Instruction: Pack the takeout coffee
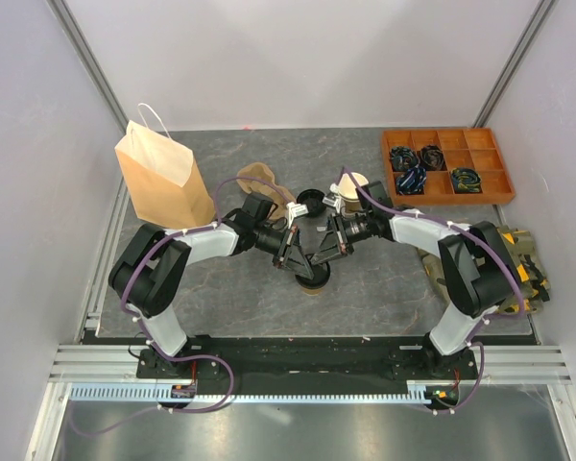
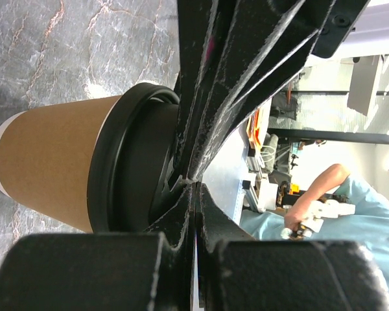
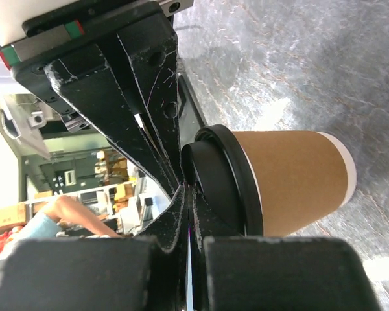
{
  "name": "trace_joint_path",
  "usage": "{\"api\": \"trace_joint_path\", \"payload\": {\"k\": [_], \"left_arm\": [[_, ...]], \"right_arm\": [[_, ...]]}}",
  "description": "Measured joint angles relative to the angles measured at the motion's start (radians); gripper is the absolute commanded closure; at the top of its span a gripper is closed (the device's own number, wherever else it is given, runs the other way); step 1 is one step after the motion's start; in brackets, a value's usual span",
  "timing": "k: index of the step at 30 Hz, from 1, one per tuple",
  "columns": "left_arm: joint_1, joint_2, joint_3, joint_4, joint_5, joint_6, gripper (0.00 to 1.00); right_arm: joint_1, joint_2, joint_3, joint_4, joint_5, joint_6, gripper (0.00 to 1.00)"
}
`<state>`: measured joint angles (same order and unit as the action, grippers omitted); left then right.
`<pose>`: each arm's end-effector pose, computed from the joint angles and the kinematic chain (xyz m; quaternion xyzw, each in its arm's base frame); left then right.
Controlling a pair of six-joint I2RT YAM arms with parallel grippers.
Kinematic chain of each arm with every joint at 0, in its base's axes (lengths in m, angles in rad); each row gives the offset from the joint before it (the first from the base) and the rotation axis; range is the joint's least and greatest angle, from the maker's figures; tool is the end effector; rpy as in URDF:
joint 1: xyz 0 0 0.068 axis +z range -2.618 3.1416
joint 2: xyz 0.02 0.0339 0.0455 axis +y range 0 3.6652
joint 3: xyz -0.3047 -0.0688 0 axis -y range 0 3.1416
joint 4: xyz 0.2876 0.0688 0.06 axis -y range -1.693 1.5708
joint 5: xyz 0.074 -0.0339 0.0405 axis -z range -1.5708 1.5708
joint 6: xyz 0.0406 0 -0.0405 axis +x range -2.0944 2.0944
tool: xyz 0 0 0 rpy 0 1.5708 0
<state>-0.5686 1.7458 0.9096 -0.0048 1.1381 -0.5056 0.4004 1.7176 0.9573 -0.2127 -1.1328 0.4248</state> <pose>0.2928 -0.2308 0.1725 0.2170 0.7805 -0.5863 0.0007 0.3224 0.1764 0.1848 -0.1482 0.8083 0.5694 0.0220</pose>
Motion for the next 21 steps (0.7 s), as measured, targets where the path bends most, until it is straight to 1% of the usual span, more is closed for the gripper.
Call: {"api": "trace_joint_path", "payload": {"k": [1,2,3,4,6,9,12,14,18,21], "left_arm": [[0.0,0.0,0.0,0.0,0.0,0.0,0.98],[0.0,0.0,0.0,0.0,0.0,0.0,0.98],[0.0,0.0,0.0,0.0,0.0,0.0,0.98],[0.0,0.0,0.0,-0.001,0.0,0.0,0.98],[0.0,0.0,0.0,-0.001,0.0,0.0,0.98],[0.0,0.0,0.0,-0.002,0.0,0.0,0.98],[0.0,0.0,0.0,-0.001,0.0,0.0,0.98],[0.0,0.0,0.0,-0.002,0.0,0.0,0.98],[0.0,0.0,0.0,-0.001,0.0,0.0,0.98],[0.0,0.0,0.0,-0.002,0.0,0.0,0.98]], "right_arm": [[0.0,-0.004,0.004,-0.011,0.008,-0.005,1.0],[0.0,-0.011,0.01,-0.023,0.02,-0.011,0.93],[0.0,-0.021,0.018,-0.038,0.038,-0.019,0.89],[-0.001,-0.035,0.029,-0.058,0.064,-0.032,0.88],[-0.001,-0.065,0.08,-0.13,0.135,-0.084,0.88],[0.023,-0.109,0.212,-0.257,0.29,-0.203,0.89],[0.101,-0.178,0.304,-0.316,0.473,-0.323,0.87],[0.17,-0.237,0.309,-0.344,0.586,-0.392,0.83],[0.275,-0.293,0.296,-0.384,0.74,-0.489,0.8],[0.307,-0.293,0.275,-0.397,0.82,-0.539,0.8]]}}
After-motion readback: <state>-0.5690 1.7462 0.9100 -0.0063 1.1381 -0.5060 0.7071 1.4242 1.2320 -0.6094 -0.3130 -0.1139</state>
